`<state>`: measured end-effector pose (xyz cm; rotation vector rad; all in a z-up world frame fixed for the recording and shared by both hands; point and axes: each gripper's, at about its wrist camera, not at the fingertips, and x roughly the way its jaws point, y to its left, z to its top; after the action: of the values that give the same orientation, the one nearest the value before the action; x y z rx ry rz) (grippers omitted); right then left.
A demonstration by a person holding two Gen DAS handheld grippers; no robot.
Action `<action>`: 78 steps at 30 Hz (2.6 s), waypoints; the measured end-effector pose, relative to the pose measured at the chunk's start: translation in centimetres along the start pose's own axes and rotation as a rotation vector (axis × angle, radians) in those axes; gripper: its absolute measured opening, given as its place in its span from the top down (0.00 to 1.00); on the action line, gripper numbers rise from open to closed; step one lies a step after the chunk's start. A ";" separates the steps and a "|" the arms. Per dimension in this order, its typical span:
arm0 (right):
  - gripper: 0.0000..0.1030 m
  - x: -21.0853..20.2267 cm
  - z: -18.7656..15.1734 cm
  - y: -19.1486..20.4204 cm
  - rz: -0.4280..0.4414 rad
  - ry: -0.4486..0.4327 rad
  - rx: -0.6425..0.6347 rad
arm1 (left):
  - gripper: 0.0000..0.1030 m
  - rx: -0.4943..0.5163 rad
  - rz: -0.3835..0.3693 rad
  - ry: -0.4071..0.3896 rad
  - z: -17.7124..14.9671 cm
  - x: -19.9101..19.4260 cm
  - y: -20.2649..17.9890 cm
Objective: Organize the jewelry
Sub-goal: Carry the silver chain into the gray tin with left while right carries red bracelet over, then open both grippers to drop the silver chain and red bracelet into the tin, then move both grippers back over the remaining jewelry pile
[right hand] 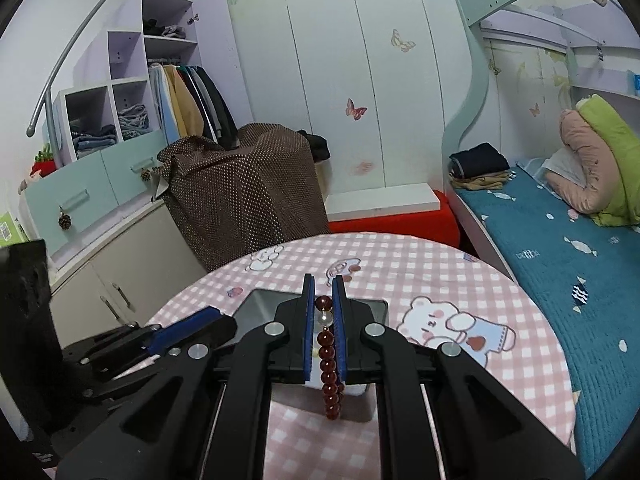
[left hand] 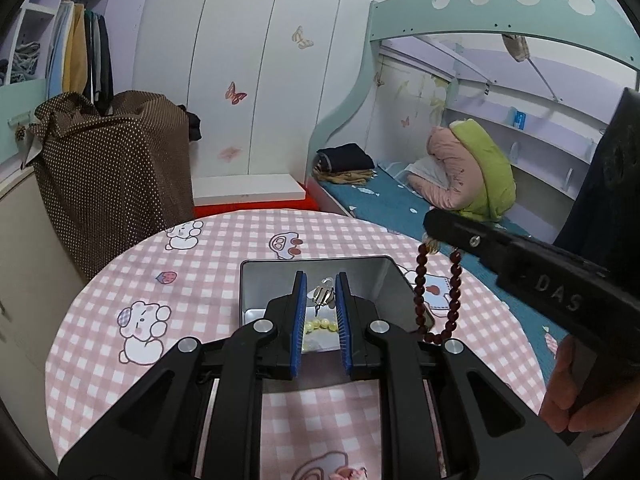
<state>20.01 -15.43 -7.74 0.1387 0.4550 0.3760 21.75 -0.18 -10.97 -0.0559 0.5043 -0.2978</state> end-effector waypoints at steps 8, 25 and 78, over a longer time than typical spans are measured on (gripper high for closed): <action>0.92 3.1 -1.6 -2.4 0.018 0.089 0.118 | 0.86 -0.026 0.011 0.038 -0.5 2.2 1.1; 0.77 3.7 -2.6 -2.9 -0.033 0.128 0.123 | 0.85 -0.061 0.005 0.075 -1.4 3.9 2.3; 0.07 -8.4 -5.2 -3.7 -0.261 0.057 0.123 | 0.14 -0.040 0.080 0.003 -4.5 -7.3 0.1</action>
<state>11.84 -21.84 -9.77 0.1862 0.5453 0.0956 13.55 2.16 -11.52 -0.0738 0.5146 -0.2098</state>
